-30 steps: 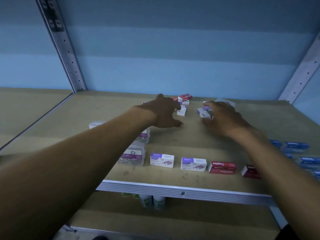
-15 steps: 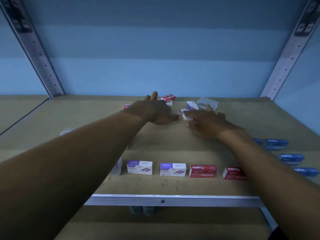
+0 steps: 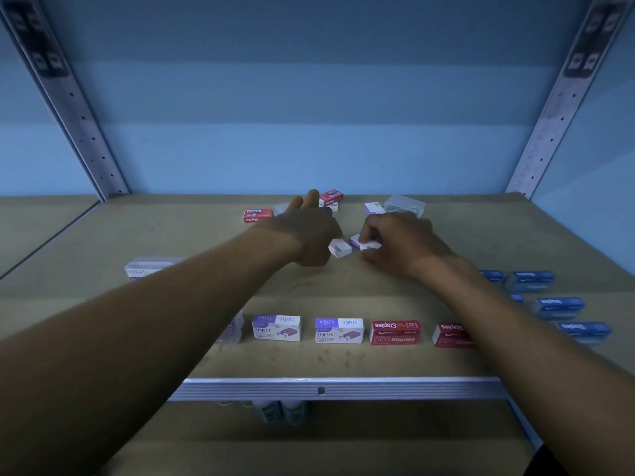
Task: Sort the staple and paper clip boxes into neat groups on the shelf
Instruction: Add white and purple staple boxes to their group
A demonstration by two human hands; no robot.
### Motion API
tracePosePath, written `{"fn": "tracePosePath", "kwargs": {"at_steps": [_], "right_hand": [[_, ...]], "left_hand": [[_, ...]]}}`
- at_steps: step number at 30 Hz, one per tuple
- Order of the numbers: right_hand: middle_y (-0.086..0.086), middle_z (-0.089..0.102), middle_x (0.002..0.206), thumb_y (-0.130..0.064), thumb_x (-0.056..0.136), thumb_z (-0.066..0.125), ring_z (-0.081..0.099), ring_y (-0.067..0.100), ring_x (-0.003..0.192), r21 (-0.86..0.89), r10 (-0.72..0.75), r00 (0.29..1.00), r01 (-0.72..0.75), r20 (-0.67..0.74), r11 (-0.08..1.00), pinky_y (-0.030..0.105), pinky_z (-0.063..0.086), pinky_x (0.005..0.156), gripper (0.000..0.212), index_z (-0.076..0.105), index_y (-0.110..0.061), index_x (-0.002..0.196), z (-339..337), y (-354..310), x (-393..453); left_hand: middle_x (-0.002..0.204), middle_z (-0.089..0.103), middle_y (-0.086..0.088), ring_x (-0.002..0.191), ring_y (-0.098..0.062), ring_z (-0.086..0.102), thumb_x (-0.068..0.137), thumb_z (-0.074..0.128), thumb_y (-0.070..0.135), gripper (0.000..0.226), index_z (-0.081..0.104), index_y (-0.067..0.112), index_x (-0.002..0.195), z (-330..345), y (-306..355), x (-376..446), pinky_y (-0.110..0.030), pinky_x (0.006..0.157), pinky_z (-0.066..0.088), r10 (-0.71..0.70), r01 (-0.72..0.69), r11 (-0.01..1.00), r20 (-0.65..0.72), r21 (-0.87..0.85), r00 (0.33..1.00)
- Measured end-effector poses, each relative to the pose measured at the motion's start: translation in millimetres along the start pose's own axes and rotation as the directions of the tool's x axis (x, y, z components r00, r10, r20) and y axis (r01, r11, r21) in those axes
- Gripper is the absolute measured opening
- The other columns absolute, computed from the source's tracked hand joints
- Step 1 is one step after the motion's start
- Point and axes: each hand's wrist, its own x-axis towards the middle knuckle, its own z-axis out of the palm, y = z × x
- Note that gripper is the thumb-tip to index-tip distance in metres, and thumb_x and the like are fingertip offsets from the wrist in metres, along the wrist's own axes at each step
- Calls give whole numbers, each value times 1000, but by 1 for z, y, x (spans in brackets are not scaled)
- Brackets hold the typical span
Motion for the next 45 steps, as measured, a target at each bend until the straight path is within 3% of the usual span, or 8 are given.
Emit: {"fn": "tracePosePath", "kwargs": {"at_steps": [7, 12, 20, 23, 27, 35, 39, 45], "right_hand": [[-14, 63, 89, -36, 80, 73, 59, 22, 110, -19, -10, 1000, 11, 21, 1000, 35, 42, 100, 10, 64, -33, 82, -6, -8, -9], [-7, 70, 99, -28, 79, 77, 65, 14, 99, 120, 3, 997, -12, 76, 993, 33, 55, 88, 12, 67, -32, 82, -6, -8, -12], [-9, 73, 98, -30, 80, 77, 67, 7, 94, 152, -5, 995, -10, 98, 988, 29, 56, 87, 12, 75, -30, 92, -11, -5, -15], [-12, 74, 95, -29, 83, 71, 67, 4, 92, 139, -4, 995, -10, 100, 990, 26, 55, 86, 14, 78, -28, 95, -14, -2, -15], [-16, 73, 88, -36, 86, 73, 66, -1, 86, 158, -18, 995, 2, 96, 987, 22, 54, 80, 10, 78, -30, 92, -18, 0, -17], [-14, 75, 88, -11, 85, 55, 67, 4, 84, 278, 3, 991, -40, 134, 960, 11, 46, 62, 34, 80, -31, 95, -35, -3, -31], [-13, 77, 85, -11, 84, 55, 71, 14, 88, 342, -4, 987, -52, 162, 938, 32, 58, 77, 34, 79, -34, 90, -41, -6, -40], [-11, 76, 82, -12, 83, 62, 71, 17, 88, 383, -76, 982, 3, 174, 924, 38, 58, 81, 31, 79, -37, 90, -45, -7, -53]], "left_hand": [[117, 63, 2, 126, -27, 31, 90, 64, 31, 34, 64, 26, 124, -1, 9, -18, -34, 96, 32, 33, -24, 997, -116, 80, 993], [116, 65, 4, 119, -22, 37, 86, 69, 40, 35, 67, 30, 119, -4, 10, -21, -28, 88, 33, 36, -27, 998, -181, 49, 983], [122, 64, 2, 115, -22, 58, 90, 64, 28, 27, 67, 30, 117, -3, 7, -26, -33, 90, 49, 14, -27, 994, -126, -101, 992], [122, 66, 1, 115, -23, 59, 96, 54, 26, 26, 67, 31, 118, -4, 6, -26, -38, 93, 51, 55, -65, 995, -130, -73, 990], [116, 66, -2, 113, -23, 58, 101, 43, 21, 29, 64, 27, 120, -2, 7, -31, -32, 87, 50, 132, -127, 991, -145, 38, 981], [119, 60, 0, 115, -21, 54, 99, 43, 14, 30, 58, 26, 122, -3, 0, -43, -41, 92, 50, 128, -129, 992, -89, 0, 988], [121, 63, 2, 114, -19, 56, 98, 44, 15, 30, 61, 26, 121, -4, -4, -53, -38, 93, 49, 113, -115, 993, -49, -41, 992], [104, 67, 8, 98, -17, 60, 97, 44, 18, 25, 65, 28, 106, 5, -6, -65, -39, 82, 53, 72, -85, 989, -112, -118, 991]]}}
